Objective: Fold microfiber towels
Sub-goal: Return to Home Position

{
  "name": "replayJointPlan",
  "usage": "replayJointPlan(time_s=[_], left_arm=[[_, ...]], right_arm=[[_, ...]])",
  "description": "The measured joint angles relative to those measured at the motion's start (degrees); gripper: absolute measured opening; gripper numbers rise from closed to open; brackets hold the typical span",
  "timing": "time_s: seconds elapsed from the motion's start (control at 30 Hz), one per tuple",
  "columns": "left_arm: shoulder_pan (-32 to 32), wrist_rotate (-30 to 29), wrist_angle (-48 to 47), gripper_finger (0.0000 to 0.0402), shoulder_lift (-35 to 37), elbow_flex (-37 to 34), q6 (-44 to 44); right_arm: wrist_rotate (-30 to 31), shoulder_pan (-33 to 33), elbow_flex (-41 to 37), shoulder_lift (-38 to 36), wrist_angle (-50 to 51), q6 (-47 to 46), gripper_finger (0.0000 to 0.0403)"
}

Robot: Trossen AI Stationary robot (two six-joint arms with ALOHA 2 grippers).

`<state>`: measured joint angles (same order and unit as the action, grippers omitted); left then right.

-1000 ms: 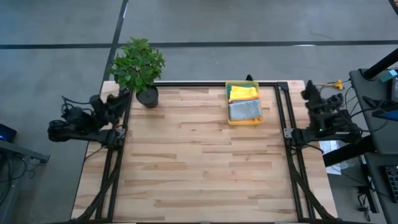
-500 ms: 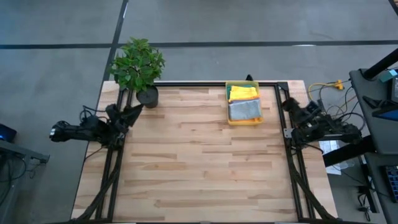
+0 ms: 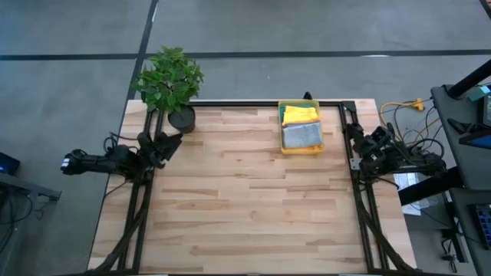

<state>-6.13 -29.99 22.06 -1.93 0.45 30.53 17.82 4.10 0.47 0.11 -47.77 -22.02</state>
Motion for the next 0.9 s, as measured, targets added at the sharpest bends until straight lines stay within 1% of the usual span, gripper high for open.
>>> replayJointPlan(time_s=[0.27,0.4,0.6,0.83,0.9], left_arm=[[0.0,0.2,-8.2,0.0226,-0.4,0.0,-1.3],[0.0,0.4,-9.1,0.0226,-0.4,-0.1,-1.3],[0.0,0.3,-10.7,0.0226,-0.4,-0.1,-1.8],[0.0,0.3,-16.0,0.0226,-0.7,-0.1,-16.0],[0.0,0.3,-16.8,0.0226,-1.0,-0.2,-17.7]], right_arm=[[0.2,0.0,0.0,0.0,6.8,0.1,0.0201],[0.2,0.0,0.0,0.0,10.1,-0.1,0.0201],[0.2,0.0,0.0,0.0,10.9,-0.5,0.0201],[0.2,0.0,0.0,0.0,14.3,-0.4,0.0201],[0.2,0.0,0.0,0.0,16.6,-0.5,0.0201]])
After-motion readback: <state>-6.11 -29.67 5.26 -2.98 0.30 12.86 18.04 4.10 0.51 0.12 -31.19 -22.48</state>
